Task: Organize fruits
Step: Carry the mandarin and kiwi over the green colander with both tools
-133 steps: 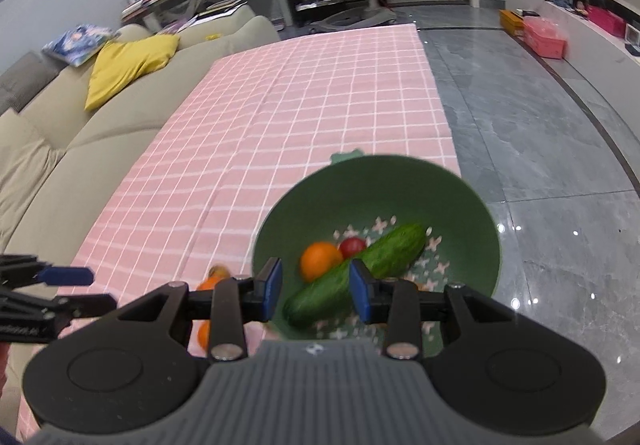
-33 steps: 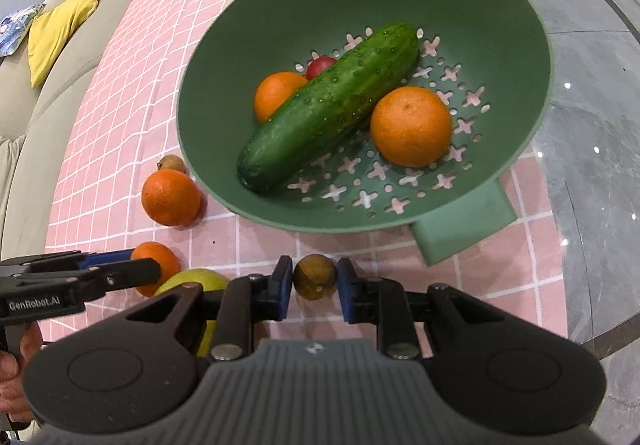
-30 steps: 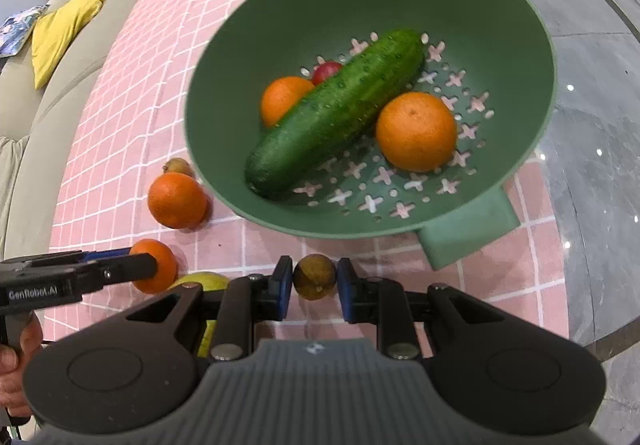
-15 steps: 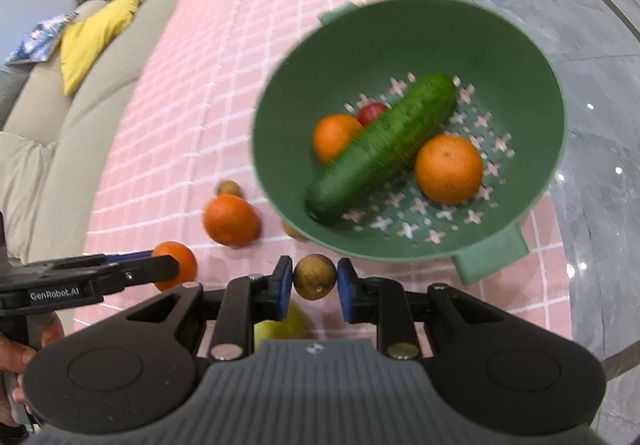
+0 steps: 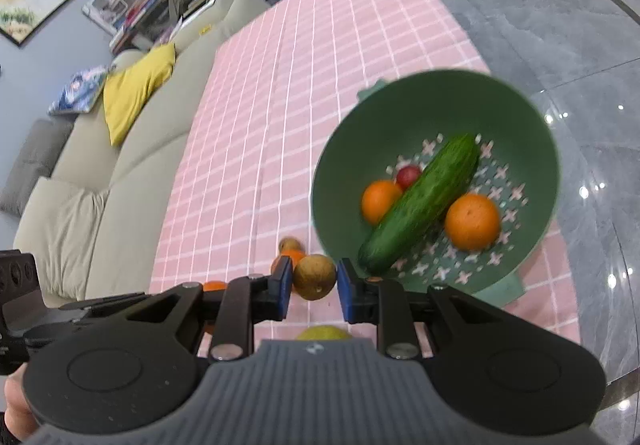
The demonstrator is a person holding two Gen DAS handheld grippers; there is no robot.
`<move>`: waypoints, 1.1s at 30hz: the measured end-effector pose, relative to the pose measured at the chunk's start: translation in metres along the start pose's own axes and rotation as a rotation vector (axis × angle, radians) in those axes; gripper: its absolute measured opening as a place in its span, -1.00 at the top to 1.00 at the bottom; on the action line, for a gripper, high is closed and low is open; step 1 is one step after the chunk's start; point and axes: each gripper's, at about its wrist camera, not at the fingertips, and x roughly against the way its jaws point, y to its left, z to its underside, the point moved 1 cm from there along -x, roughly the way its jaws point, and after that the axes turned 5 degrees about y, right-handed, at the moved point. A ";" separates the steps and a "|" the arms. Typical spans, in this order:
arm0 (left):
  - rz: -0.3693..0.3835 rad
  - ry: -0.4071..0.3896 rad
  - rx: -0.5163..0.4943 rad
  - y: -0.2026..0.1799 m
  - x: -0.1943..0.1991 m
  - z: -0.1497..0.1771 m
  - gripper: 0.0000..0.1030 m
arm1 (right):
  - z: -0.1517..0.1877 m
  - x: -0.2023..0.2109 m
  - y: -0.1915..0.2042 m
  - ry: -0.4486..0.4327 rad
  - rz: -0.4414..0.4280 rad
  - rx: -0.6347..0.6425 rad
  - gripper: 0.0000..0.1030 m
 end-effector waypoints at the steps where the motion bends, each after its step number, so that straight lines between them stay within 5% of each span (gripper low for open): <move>1: 0.001 0.000 -0.008 -0.006 -0.001 -0.003 0.12 | -0.002 0.002 -0.002 -0.009 0.000 -0.004 0.61; 16: 0.048 0.028 -0.142 -0.094 -0.050 -0.043 0.12 | -0.029 0.023 -0.052 -0.095 0.056 -0.091 0.61; 27: -0.083 0.099 -0.244 -0.122 -0.108 -0.048 0.12 | -0.045 -0.004 -0.067 -0.100 0.279 0.051 0.61; 33: -0.102 0.153 -0.245 -0.125 -0.131 -0.042 0.12 | -0.051 -0.032 -0.085 -0.060 0.311 0.046 0.61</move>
